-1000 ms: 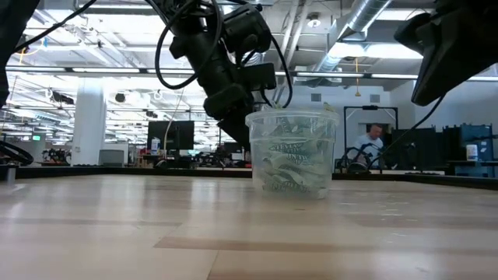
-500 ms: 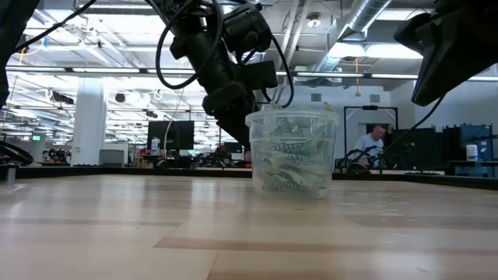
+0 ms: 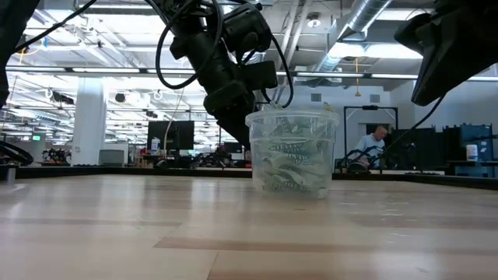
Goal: Pick and place Stevia / Truvia into bins
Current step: Put the stevia packet into the transparent container
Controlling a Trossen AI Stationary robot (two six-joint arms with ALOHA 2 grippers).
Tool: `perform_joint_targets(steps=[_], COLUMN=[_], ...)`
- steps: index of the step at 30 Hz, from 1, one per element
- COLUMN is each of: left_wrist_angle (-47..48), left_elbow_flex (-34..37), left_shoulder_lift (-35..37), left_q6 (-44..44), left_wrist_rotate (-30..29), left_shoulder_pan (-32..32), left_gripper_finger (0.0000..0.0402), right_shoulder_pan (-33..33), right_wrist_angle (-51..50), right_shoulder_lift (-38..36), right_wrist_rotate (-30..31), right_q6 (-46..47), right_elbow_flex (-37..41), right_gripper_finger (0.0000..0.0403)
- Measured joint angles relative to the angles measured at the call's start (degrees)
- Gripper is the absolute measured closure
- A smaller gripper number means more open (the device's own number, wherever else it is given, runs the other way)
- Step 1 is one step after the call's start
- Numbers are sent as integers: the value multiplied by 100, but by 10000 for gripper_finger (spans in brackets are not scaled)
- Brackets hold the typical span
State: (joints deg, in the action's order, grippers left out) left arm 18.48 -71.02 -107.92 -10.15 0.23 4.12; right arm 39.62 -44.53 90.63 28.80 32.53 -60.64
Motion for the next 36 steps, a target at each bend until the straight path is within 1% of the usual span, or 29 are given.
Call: perform_joint_targets(steps=[10, 19, 24, 28, 33, 36], left_wrist_angle=[-36, -438, -713, -689, -651, -654], left_elbow_flex=[0, -6, -13, -7, -13, -11], left_shoulder_lift=[2, -391, -571, -837, -839, -807], left_q6=[-4, -16, -13, -16, -33, -2], left_wrist_rotate=[12, 437, 476, 443, 407, 366], left_shoulder_pan=[0, 0, -2, -2, 17, 17], left_gripper_finger=[181, 181, 181, 181, 182, 190], right_shoulder_pan=[15, 48, 130, 204, 240, 238], right_wrist_angle=[-2, -23, -80, -119, -131, -131], right_shoulder_lift=[0, 3, 4, 4, 4, 4], right_wrist_rotate=[142, 150, 194, 305, 328, 349], right_q6=[-135, -152, -133, -105, -44, -44], right_elbow_flex=[0, -4, -4, -4, -4, -4], right_gripper_finger=[403, 403, 403, 403, 403, 403])
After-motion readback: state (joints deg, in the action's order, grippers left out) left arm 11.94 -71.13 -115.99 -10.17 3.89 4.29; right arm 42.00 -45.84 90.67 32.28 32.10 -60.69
